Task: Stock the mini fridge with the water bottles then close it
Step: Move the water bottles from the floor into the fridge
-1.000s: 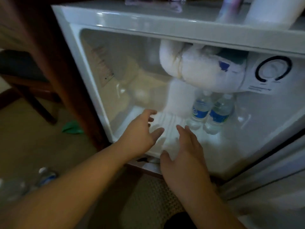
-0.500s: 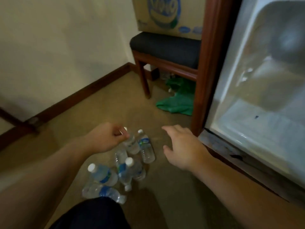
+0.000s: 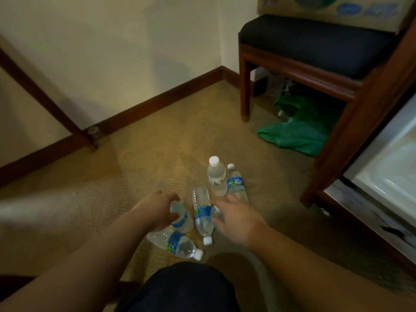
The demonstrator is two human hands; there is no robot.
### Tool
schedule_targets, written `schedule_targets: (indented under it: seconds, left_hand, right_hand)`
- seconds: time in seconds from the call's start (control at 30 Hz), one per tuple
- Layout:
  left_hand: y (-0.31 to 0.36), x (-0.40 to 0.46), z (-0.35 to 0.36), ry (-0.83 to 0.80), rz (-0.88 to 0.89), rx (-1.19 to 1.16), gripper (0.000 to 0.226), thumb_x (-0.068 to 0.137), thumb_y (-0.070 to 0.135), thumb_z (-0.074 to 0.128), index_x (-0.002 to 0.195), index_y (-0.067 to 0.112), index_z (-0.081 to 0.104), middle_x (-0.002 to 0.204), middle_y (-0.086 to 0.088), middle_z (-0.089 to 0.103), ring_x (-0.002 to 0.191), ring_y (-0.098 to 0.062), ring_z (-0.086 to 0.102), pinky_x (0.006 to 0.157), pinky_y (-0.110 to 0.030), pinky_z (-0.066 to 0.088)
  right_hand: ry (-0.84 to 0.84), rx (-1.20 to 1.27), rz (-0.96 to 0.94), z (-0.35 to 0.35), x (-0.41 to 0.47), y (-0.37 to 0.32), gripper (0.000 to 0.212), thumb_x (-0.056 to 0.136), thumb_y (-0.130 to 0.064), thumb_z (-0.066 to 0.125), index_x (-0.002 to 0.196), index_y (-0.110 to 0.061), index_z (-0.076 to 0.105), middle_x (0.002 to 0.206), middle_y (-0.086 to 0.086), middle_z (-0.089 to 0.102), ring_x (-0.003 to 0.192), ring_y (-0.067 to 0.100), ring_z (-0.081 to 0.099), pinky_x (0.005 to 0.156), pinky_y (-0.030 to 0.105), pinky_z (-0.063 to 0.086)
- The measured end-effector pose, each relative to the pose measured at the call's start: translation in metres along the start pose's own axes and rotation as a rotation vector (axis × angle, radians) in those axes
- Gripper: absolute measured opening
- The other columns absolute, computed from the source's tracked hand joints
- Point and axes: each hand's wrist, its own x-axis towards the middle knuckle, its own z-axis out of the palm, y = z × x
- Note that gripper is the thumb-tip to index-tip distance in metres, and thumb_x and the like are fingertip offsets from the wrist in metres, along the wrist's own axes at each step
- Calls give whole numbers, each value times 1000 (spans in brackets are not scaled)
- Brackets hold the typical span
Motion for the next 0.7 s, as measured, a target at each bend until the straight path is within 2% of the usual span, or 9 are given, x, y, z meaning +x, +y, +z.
schedule_targets:
  seconds: [0.13, 0.23, 0.33, 0.43, 0.57, 0.63, 0.7]
  left_hand:
    - [-2, 9, 10, 84, 21, 25, 38, 95, 34, 68, 132, 30, 59, 125, 0, 57, 110, -18, 61, 94, -37, 57]
    - [-2, 10, 9, 119, 35, 26, 35, 95, 35, 67, 128, 27, 61, 119, 4, 59, 104, -13, 61, 91, -33, 58]
    - [12, 0, -3, 133, 101, 55, 33, 95, 38, 66, 126, 29, 62, 115, 8, 57, 100, -9, 59, 88, -29, 57]
    - [40, -16, -30, 220, 207, 78, 31, 96, 40, 64, 127, 36, 61, 112, 13, 53, 93, -5, 57, 79, -22, 52]
    - [88, -45, -80, 378, 374, 70, 31, 95, 47, 62, 125, 41, 60, 104, 17, 52, 83, -3, 57, 74, -22, 52]
    - [115, -61, -104, 447, 468, 17, 25, 92, 47, 65, 116, 39, 62, 100, 16, 56, 83, -4, 58, 75, -28, 55]
    - [144, -78, -125, 504, 557, -60, 14, 89, 44, 71, 95, 34, 62, 88, 15, 57, 76, -4, 57, 67, -30, 53]
  right_hand:
    - [69, -14, 56, 9, 2, 5, 41, 100, -25, 61, 135, -35, 43, 138, -1, 45, 114, 20, 59, 93, 41, 56]
    - [121, 31, 112, 6, -5, 15, 46, 95, -16, 67, 133, -30, 47, 139, -4, 44, 119, 19, 58, 99, 39, 54]
    - [191, 110, 173, -14, -28, 25, 42, 94, -23, 69, 131, -30, 50, 137, -9, 44, 119, 15, 57, 98, 38, 54]
    - [306, 156, 170, -51, -66, 33, 26, 98, -30, 64, 122, -35, 54, 125, -15, 44, 106, 6, 56, 90, 29, 54]
    - [483, 184, 208, -110, -135, 46, 25, 97, -36, 66, 118, -43, 55, 110, -21, 47, 95, -4, 53, 80, 15, 46]
    - [632, 192, 231, -134, -171, 58, 25, 95, -35, 69, 118, -39, 59, 106, -21, 52, 96, -5, 54, 77, 11, 44]
    - [793, 220, 276, -155, -202, 71, 27, 93, -31, 73, 118, -32, 64, 102, -18, 56, 92, -2, 55, 77, 10, 43]
